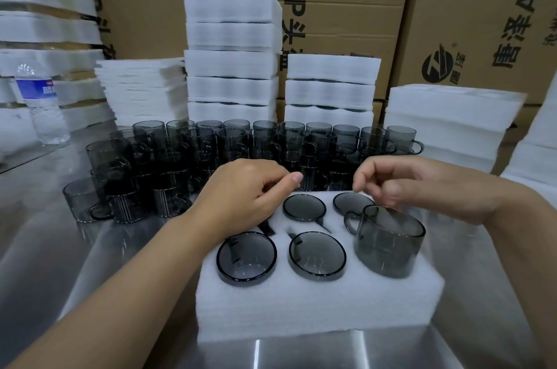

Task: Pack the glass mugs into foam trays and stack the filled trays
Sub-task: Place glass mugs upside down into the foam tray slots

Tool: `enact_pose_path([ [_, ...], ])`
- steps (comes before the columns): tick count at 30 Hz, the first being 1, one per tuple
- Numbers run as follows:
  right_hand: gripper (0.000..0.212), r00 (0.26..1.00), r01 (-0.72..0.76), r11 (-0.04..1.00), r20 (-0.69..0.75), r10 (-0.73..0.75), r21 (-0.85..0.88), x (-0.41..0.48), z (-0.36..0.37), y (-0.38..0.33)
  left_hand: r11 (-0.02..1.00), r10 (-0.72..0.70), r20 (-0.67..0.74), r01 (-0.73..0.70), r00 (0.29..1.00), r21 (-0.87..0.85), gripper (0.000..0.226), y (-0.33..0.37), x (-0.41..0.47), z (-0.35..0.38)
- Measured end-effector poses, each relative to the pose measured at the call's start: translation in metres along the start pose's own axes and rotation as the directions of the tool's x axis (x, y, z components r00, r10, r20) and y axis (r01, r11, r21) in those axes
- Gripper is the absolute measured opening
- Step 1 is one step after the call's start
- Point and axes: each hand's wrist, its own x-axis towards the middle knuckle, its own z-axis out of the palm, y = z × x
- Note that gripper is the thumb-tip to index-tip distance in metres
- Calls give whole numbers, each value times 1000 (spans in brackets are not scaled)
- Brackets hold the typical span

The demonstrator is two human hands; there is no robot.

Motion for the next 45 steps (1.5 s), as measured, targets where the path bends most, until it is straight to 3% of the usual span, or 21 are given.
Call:
enact_pose_path([
  [3,45,988,-28,999,-150,24,-29,7,6,-1,1000,-1,11,1,1000,12,65,0,1,0],
  [7,41,955,5,996,-294,-31,-86,17,21,-4,1000,-2,20,1,1000,23,67,0,2,0],
  [17,65,972,-145,923,-225,65,-358,24,33,-3,998,13,46,-16,999,68,70,1,2,-1],
  [21,62,976,-136,893,-213,46,-429,24,38,-4,997,11,54,-15,998,71,71,1,2,-1],
  [24,65,990,-114,837,-128,53,-536,27,45,-4,996,16,64,-21,998,82,70,0,3,0],
  [30,64,978,-203,831,-63,200,-517,31,48,5,995,25,59,-30,998,100,66,-1,1,0],
  [45,64,994,-106,645,-62,90,-757,32,59,8,999,-24,76,22,997,26,70,-2,0,0],
])
